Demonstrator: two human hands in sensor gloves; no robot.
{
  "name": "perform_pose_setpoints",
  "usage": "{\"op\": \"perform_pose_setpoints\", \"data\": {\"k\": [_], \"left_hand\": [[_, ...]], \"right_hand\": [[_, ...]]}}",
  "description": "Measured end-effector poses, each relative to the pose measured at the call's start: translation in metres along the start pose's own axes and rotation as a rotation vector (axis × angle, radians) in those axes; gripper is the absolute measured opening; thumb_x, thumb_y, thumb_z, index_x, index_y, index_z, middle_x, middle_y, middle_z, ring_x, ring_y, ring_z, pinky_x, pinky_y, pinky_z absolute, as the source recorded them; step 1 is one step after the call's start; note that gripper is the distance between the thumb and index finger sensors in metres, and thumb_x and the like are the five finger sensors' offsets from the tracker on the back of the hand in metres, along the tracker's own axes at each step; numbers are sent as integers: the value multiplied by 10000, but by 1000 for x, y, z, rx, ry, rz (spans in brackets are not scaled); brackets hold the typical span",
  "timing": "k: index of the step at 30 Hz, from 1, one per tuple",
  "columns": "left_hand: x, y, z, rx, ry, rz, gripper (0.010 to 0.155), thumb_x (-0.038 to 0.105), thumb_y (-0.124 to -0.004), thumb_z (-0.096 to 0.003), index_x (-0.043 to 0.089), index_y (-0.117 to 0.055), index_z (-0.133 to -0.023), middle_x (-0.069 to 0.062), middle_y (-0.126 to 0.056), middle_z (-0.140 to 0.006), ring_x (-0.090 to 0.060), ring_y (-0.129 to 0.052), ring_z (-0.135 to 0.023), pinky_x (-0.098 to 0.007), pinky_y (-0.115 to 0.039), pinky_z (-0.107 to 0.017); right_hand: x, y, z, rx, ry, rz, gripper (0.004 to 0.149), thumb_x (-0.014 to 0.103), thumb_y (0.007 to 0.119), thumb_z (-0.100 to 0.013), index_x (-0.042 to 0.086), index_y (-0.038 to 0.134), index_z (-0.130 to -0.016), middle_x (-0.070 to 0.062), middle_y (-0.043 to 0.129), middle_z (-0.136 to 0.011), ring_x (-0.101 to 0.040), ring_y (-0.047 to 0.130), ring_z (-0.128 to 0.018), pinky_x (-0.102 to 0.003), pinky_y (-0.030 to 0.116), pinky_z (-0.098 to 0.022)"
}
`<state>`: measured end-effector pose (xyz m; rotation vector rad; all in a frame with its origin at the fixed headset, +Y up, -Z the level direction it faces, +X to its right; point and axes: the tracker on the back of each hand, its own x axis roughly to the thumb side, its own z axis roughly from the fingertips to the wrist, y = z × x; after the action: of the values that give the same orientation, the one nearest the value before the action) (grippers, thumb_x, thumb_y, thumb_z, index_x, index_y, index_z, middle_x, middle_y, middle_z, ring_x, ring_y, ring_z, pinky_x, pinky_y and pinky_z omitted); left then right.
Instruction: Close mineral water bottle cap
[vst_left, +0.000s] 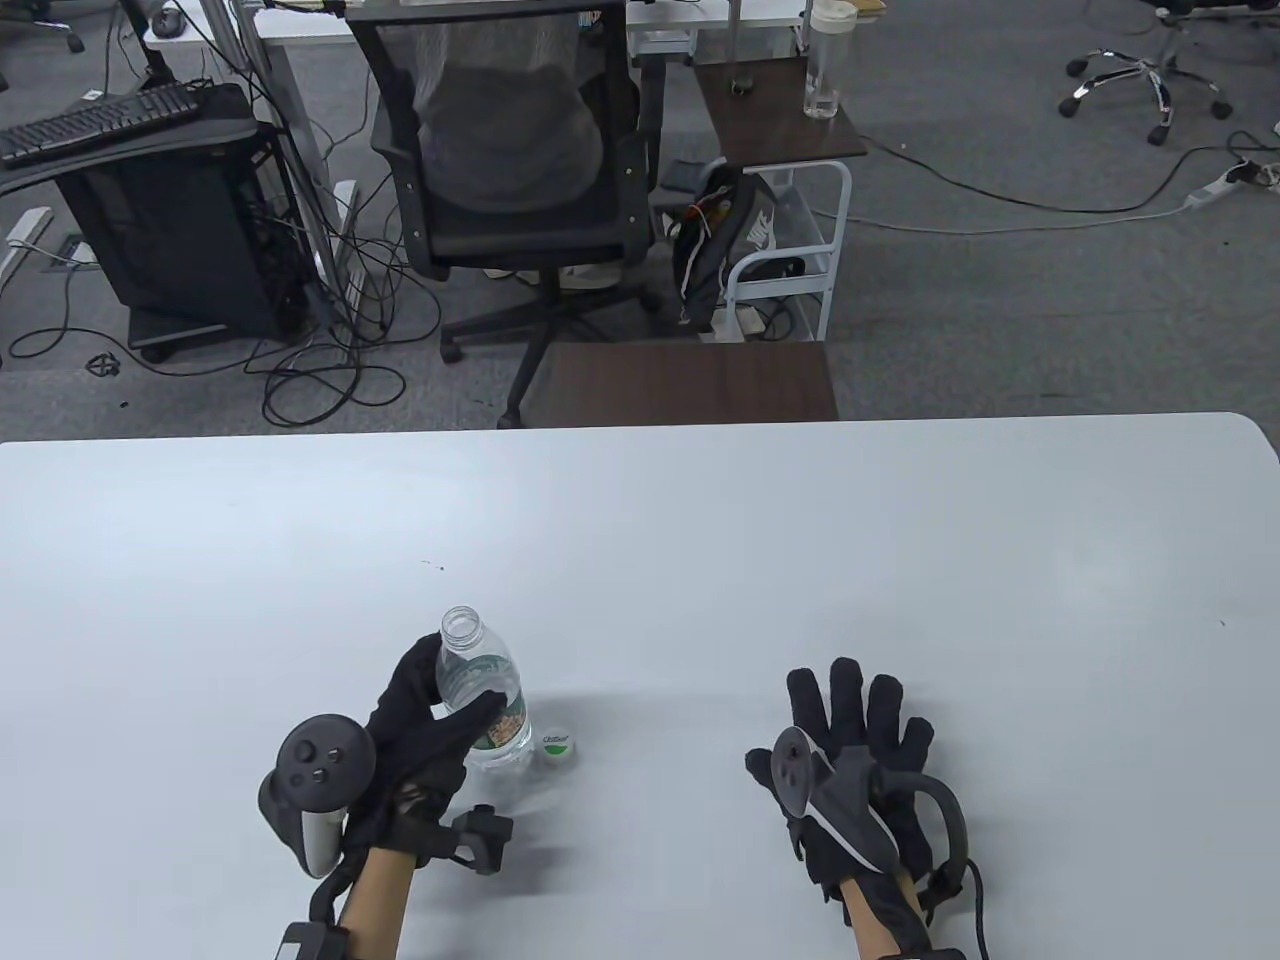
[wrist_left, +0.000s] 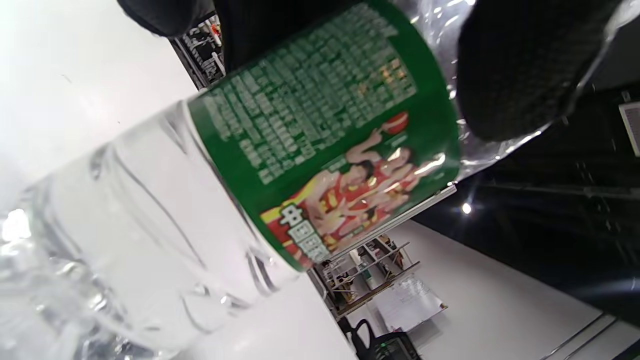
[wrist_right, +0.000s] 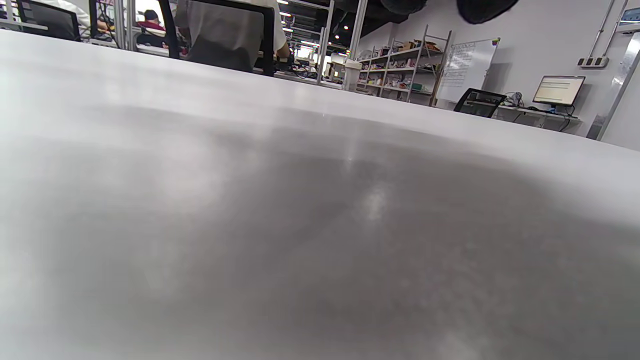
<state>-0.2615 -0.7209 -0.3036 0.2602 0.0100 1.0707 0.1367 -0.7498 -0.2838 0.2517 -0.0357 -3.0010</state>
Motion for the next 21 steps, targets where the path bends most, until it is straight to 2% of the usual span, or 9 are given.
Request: {"op": "perform_pose_setpoints", "data": {"k": [5,9,14,21], "left_hand": [[16,9,3,21,-64,43,800,506,-967,-452,225,-565,-1083,-131,-716,-1044,-420,-823,-897,-676,-571,-673],[36,0,6,-20,-104,73,797,501,-967,-456,222,-564,-1085,-135,-712,-1046,-426,-816,-898,-672,-574,-673],[64,-36,11,-114,-156,80,797,502,-963,-459,220,-562,-1087,-134,-710,-1048,-426,-818,-900,-667,-580,-674],[88,-93,27,-285,-204,103,802,503,-955,-463,211,-549,-1091,-136,-702,-1052,-423,-824,-901,-659,-589,-673]], "right_hand": [[1,-3,1,-2,-20,-52,886,818,454,-400,422,171,-1139,-39,186,-1244,-416,272,-1169,-667,409,-796],[6,-6,2,28,-67,-179,925,835,495,-374,433,159,-1136,-13,180,-1247,-405,265,-1177,-668,395,-803],[16,-16,9,47,-156,-388,971,847,554,-339,460,146,-1131,51,189,-1258,-355,268,-1206,-658,373,-826],[25,-33,21,96,-295,-712,1037,830,654,-330,456,103,-1125,164,327,-1261,-216,422,-1231,-628,362,-862]]}}
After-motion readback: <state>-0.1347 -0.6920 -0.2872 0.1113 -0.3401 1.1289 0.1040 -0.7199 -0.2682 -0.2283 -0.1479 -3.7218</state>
